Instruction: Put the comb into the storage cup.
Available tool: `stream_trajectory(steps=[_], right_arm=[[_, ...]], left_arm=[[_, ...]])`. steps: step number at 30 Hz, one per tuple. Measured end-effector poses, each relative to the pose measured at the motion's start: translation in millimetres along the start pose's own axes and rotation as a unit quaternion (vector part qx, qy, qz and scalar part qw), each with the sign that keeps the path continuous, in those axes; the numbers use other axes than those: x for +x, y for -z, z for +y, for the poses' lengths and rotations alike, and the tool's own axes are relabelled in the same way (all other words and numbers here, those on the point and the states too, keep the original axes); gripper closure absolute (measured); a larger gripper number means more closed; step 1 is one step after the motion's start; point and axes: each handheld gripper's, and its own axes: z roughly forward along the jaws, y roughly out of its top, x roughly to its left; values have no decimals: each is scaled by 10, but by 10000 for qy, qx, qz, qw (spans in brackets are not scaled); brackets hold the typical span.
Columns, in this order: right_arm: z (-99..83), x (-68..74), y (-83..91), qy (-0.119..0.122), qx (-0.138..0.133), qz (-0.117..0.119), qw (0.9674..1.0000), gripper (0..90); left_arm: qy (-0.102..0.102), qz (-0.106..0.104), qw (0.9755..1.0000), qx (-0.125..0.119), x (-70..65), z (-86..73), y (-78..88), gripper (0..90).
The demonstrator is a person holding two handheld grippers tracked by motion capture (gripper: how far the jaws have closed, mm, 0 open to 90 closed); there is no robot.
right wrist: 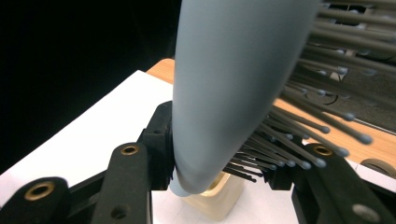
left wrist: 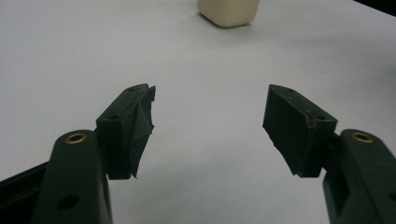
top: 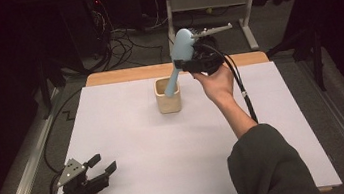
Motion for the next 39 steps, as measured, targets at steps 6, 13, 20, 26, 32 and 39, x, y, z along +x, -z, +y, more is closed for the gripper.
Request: stream_trajectory(steps=[6, 13, 20, 26, 32, 39], right_arm=[[21, -36, -54, -79, -24, -76, 9999, 550], [28, -66, -112, -113, -18, -207, 9997, 550], [10, -67, -184, -65, 46, -269, 9996, 550], [-14, -57, -249, -19, 130, -306, 9994, 549], [-43, -10, -335, 117, 273, -358, 9989, 547], [-87, 32, -418, 192, 360, -344, 9986, 545]], left_arm=[[11, -8, 10000, 6, 1, 1, -6, 335], [39, -10, 10000, -11, 7, 3, -7, 336], [47, -23, 10000, -6, 12, 3, -9, 335], [42, -22, 10000, 0, 11, 3, -11, 334], [7, -23, 10000, 17, 12, 5, -13, 333], [17, -31, 10000, 2, 19, 5, -9, 332]])
